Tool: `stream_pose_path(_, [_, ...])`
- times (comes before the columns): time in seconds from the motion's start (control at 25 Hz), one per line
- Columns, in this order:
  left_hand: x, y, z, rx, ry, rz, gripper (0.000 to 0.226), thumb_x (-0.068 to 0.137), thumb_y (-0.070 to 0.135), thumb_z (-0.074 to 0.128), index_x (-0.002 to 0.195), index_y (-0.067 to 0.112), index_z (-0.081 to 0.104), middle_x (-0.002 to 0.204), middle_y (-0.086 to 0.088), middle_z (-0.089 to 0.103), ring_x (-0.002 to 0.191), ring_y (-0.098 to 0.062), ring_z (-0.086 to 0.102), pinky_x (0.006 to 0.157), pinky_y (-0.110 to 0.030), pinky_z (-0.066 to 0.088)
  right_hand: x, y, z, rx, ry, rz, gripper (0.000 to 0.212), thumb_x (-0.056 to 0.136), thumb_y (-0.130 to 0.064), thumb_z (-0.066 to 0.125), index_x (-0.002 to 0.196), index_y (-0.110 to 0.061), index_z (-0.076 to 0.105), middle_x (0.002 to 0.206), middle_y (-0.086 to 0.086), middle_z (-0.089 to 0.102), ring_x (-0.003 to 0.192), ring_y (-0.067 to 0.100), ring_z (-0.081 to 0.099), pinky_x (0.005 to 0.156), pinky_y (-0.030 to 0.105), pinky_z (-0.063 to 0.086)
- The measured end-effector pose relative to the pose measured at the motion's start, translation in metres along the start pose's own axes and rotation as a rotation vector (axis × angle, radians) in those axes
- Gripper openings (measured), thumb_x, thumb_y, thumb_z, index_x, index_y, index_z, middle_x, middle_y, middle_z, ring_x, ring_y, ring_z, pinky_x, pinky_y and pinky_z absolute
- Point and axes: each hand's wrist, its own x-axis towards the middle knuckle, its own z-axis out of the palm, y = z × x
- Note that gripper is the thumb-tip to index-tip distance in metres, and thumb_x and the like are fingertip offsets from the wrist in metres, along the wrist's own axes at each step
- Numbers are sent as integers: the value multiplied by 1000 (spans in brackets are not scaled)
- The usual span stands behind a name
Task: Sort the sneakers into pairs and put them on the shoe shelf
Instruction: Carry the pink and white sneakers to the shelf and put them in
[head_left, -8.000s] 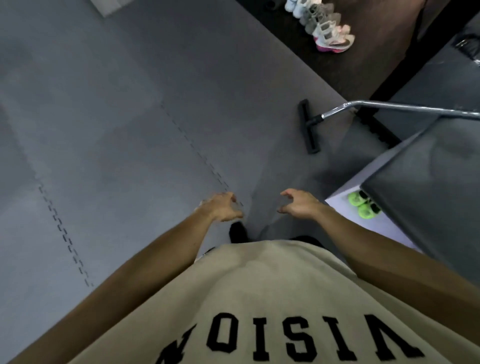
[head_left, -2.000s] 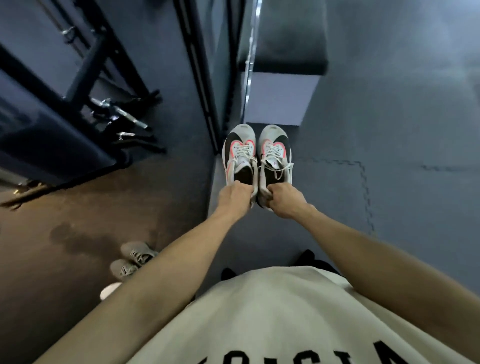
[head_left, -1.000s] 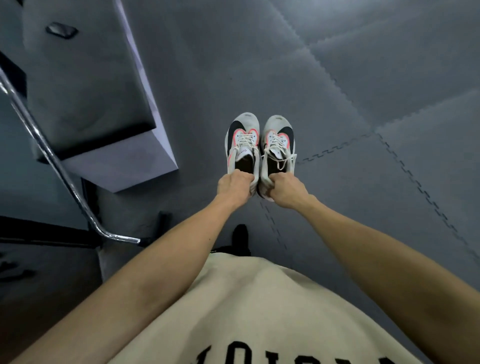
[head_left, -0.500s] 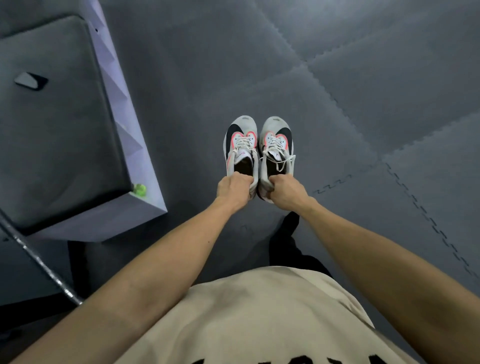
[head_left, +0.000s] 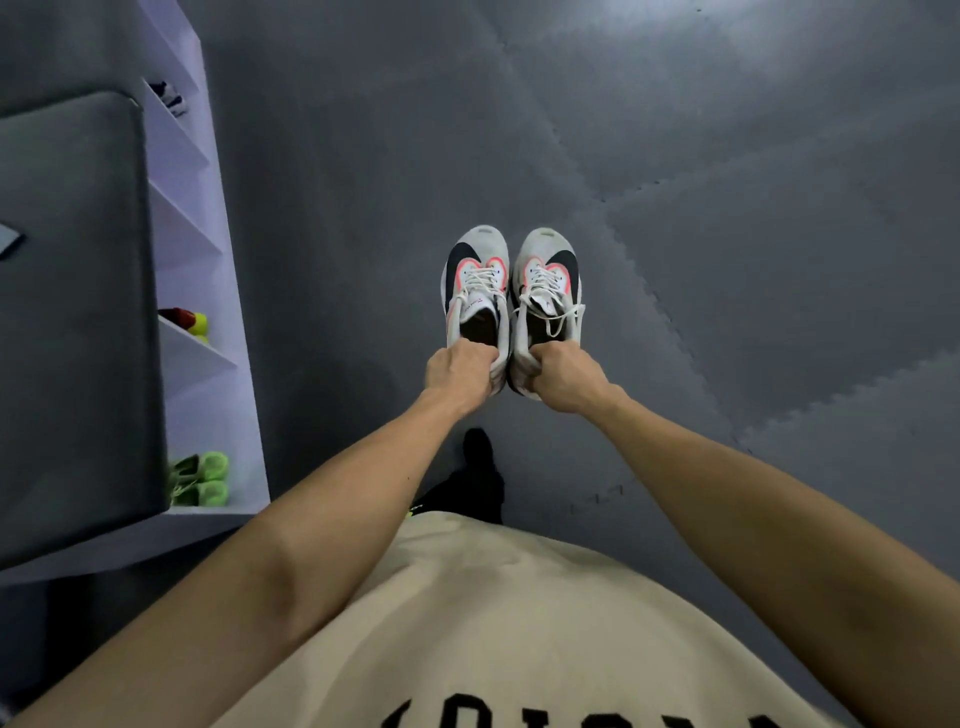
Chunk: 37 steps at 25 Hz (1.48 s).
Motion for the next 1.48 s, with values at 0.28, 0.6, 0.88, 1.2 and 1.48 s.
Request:
stream_pose_path(0.28, [165, -4, -57, -34, -5, -18, 8, 87, 17, 61, 94, 19, 65, 99, -12, 65, 93, -35, 64, 73, -34, 46, 163, 10, -77, -49, -8, 1, 7, 82, -18, 53, 78, -12, 54, 89, 12, 61, 81, 33, 57, 69, 39, 50])
stream_pose_path(0.6, [317, -28, -136, -55, 28, -151, 11, 88, 14, 62, 97, 19, 65, 101, -11, 64, 95, -34, 64, 75, -35, 47, 337, -15, -164, -63, -84, -111, 12, 81, -20, 57, 72, -15, 50, 84, 10, 59, 79, 32, 57, 68, 37, 49])
stream_pose_path(0.88, [391, -55, -178, -207, 114, -513, 9, 88, 18, 60, 97, 17, 65, 101, -13, 64, 96, -35, 63, 72, -34, 44, 475, -64, -213, -243, -284, -446, 30, 79, -16, 57, 56, -23, 38, 78, 7, 55, 74, 30, 54, 62, 36, 43])
stream_pose_path(1.2, [365, -84, -176, -514, 259, -1060, 12, 89, 23, 63, 99, 17, 64, 108, -9, 63, 99, -33, 63, 74, -34, 46, 526, -160, -187, -484, -596, -904, 23, 84, -17, 57, 65, -16, 45, 86, 15, 59, 80, 33, 55, 64, 34, 40])
stream_pose_path(1.48, [296, -133, -122, -727, 343, -1419, 5, 87, 25, 65, 91, 22, 64, 103, -6, 66, 98, -30, 64, 70, -32, 44, 493, -244, -88, -712, -805, -1168, 17, 82, -16, 58, 68, -17, 49, 84, 9, 56, 79, 31, 54, 64, 33, 40])
